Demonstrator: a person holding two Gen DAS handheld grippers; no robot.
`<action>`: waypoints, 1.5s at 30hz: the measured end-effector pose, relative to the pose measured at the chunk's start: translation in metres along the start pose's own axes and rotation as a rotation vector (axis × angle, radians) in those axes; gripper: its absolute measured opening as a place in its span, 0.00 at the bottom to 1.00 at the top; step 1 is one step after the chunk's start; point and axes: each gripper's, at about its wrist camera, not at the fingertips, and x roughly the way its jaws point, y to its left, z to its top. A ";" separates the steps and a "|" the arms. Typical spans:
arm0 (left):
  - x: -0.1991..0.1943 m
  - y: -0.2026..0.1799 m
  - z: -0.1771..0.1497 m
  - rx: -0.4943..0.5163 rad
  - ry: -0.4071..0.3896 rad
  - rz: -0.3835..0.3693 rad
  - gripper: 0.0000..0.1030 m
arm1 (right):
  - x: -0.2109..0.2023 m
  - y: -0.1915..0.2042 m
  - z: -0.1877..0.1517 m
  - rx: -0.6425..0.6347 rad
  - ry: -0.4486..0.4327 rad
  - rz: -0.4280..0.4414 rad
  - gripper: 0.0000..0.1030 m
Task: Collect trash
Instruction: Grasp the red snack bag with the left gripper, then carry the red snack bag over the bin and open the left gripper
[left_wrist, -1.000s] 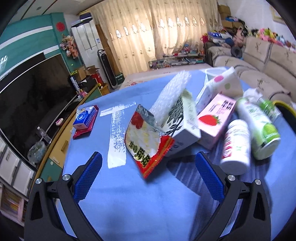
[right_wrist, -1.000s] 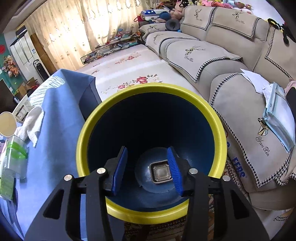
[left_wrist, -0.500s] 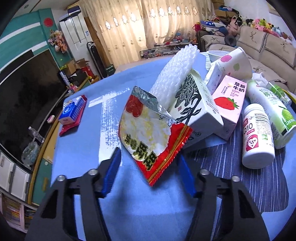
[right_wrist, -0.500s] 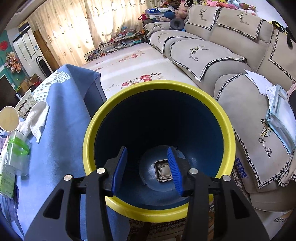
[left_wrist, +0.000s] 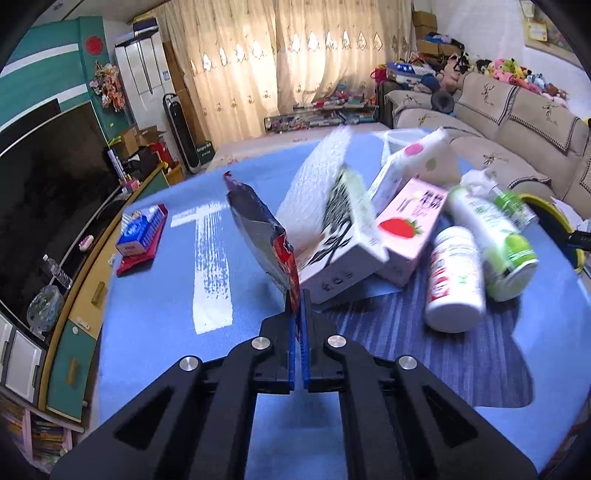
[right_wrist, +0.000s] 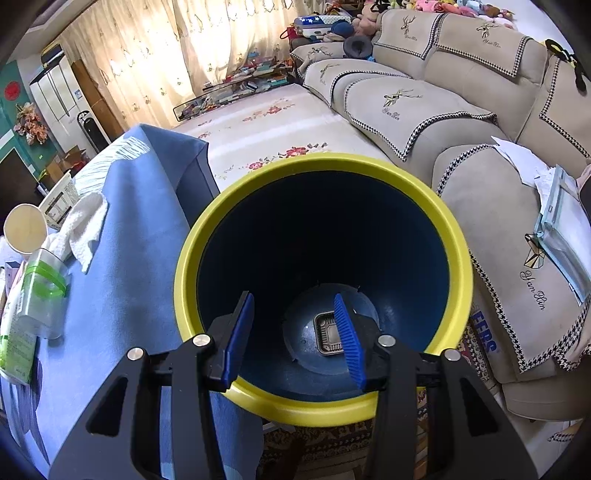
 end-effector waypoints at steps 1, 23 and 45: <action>-0.008 -0.003 0.001 0.005 -0.010 0.001 0.03 | -0.003 -0.001 0.000 0.002 -0.005 0.003 0.42; -0.091 -0.177 0.075 0.238 -0.134 -0.341 0.03 | -0.059 -0.062 -0.015 0.055 -0.097 -0.011 0.42; 0.058 -0.490 0.095 0.584 0.163 -0.574 0.03 | -0.070 -0.172 -0.040 0.217 -0.089 -0.059 0.45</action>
